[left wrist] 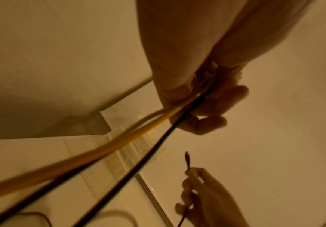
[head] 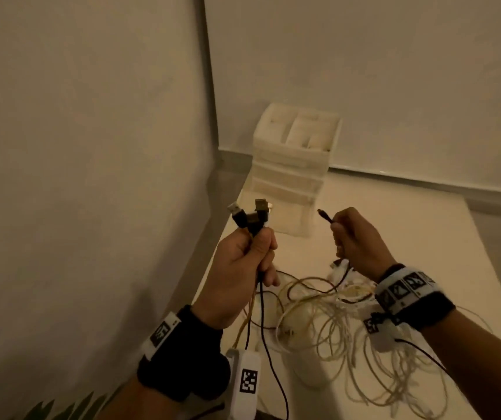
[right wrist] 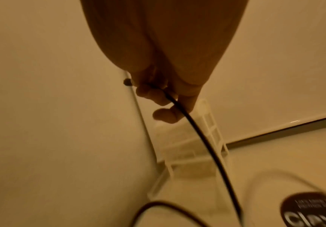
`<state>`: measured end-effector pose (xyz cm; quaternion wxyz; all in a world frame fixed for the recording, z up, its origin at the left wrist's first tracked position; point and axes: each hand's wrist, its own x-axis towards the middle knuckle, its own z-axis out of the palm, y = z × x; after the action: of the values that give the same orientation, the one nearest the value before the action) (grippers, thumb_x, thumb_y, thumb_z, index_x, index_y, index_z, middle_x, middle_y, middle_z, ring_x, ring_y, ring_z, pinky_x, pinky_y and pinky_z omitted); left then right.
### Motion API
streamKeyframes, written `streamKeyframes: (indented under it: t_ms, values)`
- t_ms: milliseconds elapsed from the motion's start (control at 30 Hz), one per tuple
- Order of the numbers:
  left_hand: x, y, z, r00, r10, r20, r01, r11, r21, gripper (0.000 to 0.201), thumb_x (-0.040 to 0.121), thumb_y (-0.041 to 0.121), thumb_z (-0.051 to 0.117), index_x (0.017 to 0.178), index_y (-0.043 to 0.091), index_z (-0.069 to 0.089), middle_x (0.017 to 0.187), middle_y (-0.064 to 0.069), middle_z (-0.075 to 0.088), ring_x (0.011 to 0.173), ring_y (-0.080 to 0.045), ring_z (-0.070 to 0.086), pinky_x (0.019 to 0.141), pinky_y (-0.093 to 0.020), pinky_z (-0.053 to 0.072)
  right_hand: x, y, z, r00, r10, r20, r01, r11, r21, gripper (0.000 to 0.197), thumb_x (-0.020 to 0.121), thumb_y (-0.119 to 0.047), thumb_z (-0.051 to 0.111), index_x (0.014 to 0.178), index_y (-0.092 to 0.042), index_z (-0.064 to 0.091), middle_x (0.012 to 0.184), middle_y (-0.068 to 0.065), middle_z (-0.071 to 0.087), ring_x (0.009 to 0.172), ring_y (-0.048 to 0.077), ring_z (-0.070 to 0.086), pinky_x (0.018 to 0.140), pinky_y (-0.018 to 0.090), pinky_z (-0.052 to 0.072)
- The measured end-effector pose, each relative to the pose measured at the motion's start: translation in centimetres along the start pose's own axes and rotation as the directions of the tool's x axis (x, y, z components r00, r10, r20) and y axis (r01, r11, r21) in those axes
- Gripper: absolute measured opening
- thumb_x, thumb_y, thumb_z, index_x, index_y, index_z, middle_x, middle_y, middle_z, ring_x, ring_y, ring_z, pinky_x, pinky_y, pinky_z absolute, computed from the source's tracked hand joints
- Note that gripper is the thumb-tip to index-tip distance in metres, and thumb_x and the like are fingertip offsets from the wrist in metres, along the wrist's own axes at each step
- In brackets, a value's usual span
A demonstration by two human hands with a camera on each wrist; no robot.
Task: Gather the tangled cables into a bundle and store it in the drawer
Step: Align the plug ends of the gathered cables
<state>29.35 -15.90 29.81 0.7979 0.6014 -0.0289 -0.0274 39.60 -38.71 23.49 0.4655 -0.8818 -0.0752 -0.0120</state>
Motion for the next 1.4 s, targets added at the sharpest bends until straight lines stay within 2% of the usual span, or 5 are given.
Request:
streamKeyframes:
  t_ms: [367, 667, 1033, 1233, 1400]
  values:
    - [2.4, 0.6, 8.2, 0.988, -0.069, 0.136, 0.093, 0.978, -0.187, 0.026, 0.091, 0.034, 0.052, 0.087, 0.008, 0.050, 0.061, -0.001, 0.024, 0.046, -0.010, 0.017, 0.046, -0.027, 0.012, -7.8, -9.5, -14.4, 0.981, 0.190, 0.034, -0.153, 0.661, 0.735, 0.015, 0.088, -0.008, 0.049, 0.095, -0.001, 0.060, 0.069, 0.011, 0.055, 0.061, 0.018, 0.049, 0.057, 0.030, 0.038]
    - [1.0, -0.5, 13.8, 0.972, 0.005, 0.233, -0.034, 0.993, 0.117, 0.024, 0.093, 0.035, 0.052, 0.089, 0.011, 0.056, 0.062, 0.006, 0.055, 0.055, -0.015, 0.054, 0.046, -0.027, 0.043, -13.4, -9.4, -6.3, 0.969, 0.108, -0.224, 0.025, 0.854, 0.520, 0.008, 0.088, -0.007, 0.063, 0.081, -0.005, 0.065, 0.069, 0.011, 0.070, 0.056, 0.021, 0.064, 0.056, 0.025, 0.052]
    - [0.7, -0.9, 14.4, 0.987, 0.086, 0.137, -0.109, 0.979, 0.174, 0.043, 0.098, 0.040, 0.030, 0.067, 0.022, 0.053, 0.061, -0.002, 0.049, 0.055, -0.015, 0.043, 0.052, -0.021, 0.039, -15.0, -6.5, -5.4, 0.973, 0.004, -0.232, 0.043, 0.979, 0.200, 0.015, 0.087, -0.033, 0.062, 0.085, -0.029, 0.047, 0.073, 0.002, 0.064, 0.058, 0.021, 0.062, 0.056, 0.047, 0.052]
    - [1.4, -0.6, 13.3, 0.991, 0.135, -0.018, -0.134, 0.989, 0.059, 0.047, 0.090, 0.057, 0.034, 0.060, 0.024, 0.048, 0.053, -0.003, 0.048, 0.052, -0.023, 0.039, 0.053, -0.030, 0.035, -16.8, -3.4, -4.1, 0.992, -0.116, -0.043, 0.121, 0.983, 0.137, 0.019, 0.097, -0.034, 0.047, 0.086, -0.025, 0.060, 0.068, -0.012, 0.065, 0.066, 0.003, 0.063, 0.062, 0.012, 0.043]
    - [0.9, -1.5, 13.8, 0.998, 0.046, -0.037, -0.048, 0.998, -0.048, 0.050, 0.089, 0.055, 0.033, 0.058, 0.017, 0.041, 0.045, -0.003, 0.041, 0.039, -0.020, 0.045, 0.050, -0.030, 0.042, -17.0, -2.0, -2.7, 0.993, -0.113, 0.038, 0.106, 0.985, 0.139, 0.020, 0.096, -0.036, 0.047, 0.090, -0.027, 0.063, 0.073, -0.015, 0.067, 0.070, 0.002, 0.065, 0.065, 0.012, 0.044]
